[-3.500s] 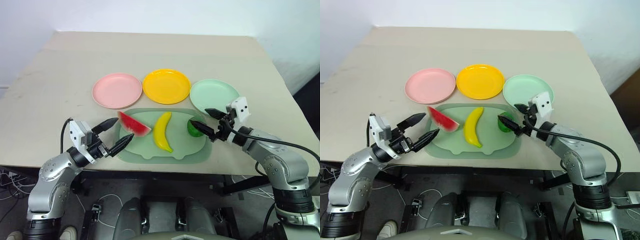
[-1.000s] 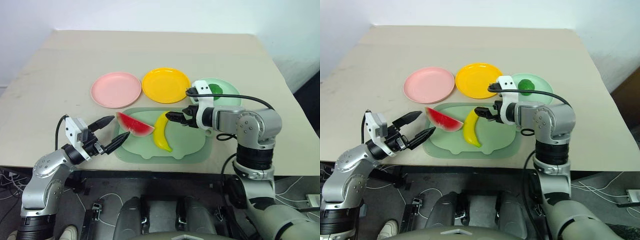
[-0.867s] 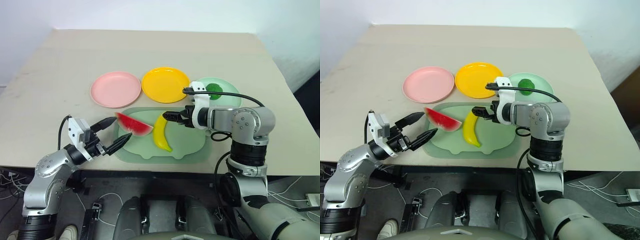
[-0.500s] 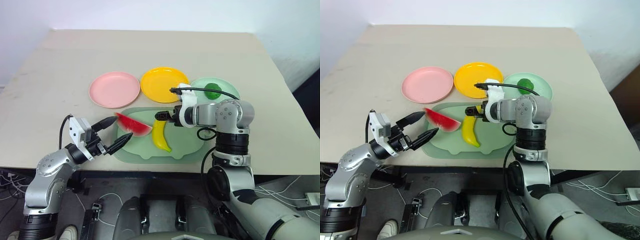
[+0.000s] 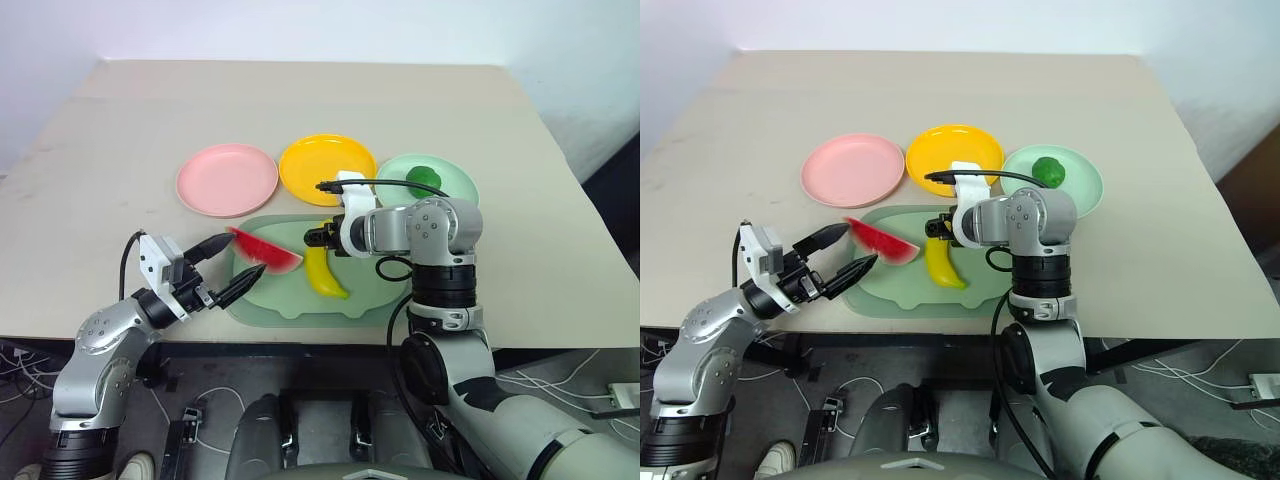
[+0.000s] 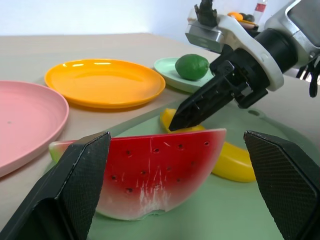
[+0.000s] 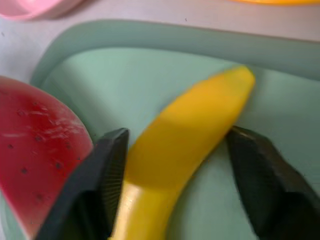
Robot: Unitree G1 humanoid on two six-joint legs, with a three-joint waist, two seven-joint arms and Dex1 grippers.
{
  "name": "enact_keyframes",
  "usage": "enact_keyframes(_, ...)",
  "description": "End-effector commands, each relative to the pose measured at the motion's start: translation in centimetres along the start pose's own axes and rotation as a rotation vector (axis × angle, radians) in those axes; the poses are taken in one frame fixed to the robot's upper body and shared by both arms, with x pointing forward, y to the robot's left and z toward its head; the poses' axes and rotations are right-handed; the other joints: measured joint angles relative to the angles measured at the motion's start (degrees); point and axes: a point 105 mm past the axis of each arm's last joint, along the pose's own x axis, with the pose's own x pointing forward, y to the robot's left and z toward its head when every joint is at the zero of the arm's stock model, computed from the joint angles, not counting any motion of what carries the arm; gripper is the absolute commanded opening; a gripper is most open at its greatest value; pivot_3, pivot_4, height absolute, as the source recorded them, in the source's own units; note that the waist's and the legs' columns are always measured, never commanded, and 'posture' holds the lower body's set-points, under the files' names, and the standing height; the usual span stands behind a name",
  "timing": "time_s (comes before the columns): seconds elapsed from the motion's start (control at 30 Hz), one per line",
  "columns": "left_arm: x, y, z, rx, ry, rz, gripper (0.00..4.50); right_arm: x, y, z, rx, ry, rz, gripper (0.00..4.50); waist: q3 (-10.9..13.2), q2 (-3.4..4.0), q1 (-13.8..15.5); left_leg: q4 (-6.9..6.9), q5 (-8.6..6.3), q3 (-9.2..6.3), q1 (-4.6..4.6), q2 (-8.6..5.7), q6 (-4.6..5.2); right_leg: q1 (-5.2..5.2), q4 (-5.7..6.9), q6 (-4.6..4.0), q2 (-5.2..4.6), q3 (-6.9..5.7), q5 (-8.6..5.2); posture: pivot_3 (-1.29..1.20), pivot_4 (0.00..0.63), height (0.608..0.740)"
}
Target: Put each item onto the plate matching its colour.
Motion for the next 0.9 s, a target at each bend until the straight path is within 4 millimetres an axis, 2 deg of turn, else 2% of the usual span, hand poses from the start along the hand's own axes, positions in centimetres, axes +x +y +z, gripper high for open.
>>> enact_keyframes(0.03,0.4,-0.5,0.8,0.028,-0.024,-0.021,4.5,0.2,-0.2,-0.6,-0.024,0.03,-0.024,3.3,0.0,0.0,-0.32,0.0,0.0,0.0,0.0,0.0,0.0,0.0,0.0,0.0,0.0,0.0,0.0,0.0,0.15,0.695)
enact_keyframes(0.53,0.6,-0.3,0.7,0.034,-0.026,-0.019,4.5,1.6,-0.2,-2.7,-0.089,0.166,-0.047,3.3,-0.72,-0.22,-0.48,0.0,0.0,-0.01,0.05,0.01,0.0,0.07,-0.01,0.0,0.0,0.0,0.0,0.0,0.15,0.695)
enact_keyframes(0.63,0.6,-0.2,0.7,0.035,-0.026,-0.016,4.5,1.6,-0.3,-2.6,-0.081,0.169,-0.051,2.77,-0.85,-0.26,-0.49,0.0,0.0,-0.01,0.06,0.01,0.0,0.07,-0.02,0.0,0.0,0.0,0.0,0.0,0.15,0.695)
enact_keyframes(0.7,0.6,-0.2,0.7,0.036,-0.025,-0.016,4.5,1.5,-0.2,-2.4,-0.075,0.164,-0.046,2.08,-0.88,-0.24,-0.48,-0.01,0.0,-0.01,0.06,0.01,0.0,0.08,-0.02,0.0,0.0,0.0,0.0,0.0,0.15,0.695)
enact_keyframes(0.77,0.6,-0.2,0.8,0.034,-0.027,-0.014,4.5,1.2,0.1,-1.9,-0.074,0.141,-0.024,1.58,-0.91,-0.27,-0.39,-0.01,0.0,-0.01,0.06,0.01,0.0,0.08,-0.02,0.0,-0.01,0.0,0.0,0.0,0.15,0.695)
enact_keyframes(0.9,0.6,-0.1,0.9,0.032,-0.033,-0.012,4.5,0.1,0.7,-0.5,-0.099,0.091,0.032,1.58,-0.91,-0.26,-0.39,-0.01,0.0,-0.02,0.05,0.0,0.0,0.08,-0.02,0.0,-0.02,0.0,0.0,0.0,0.15,0.695)
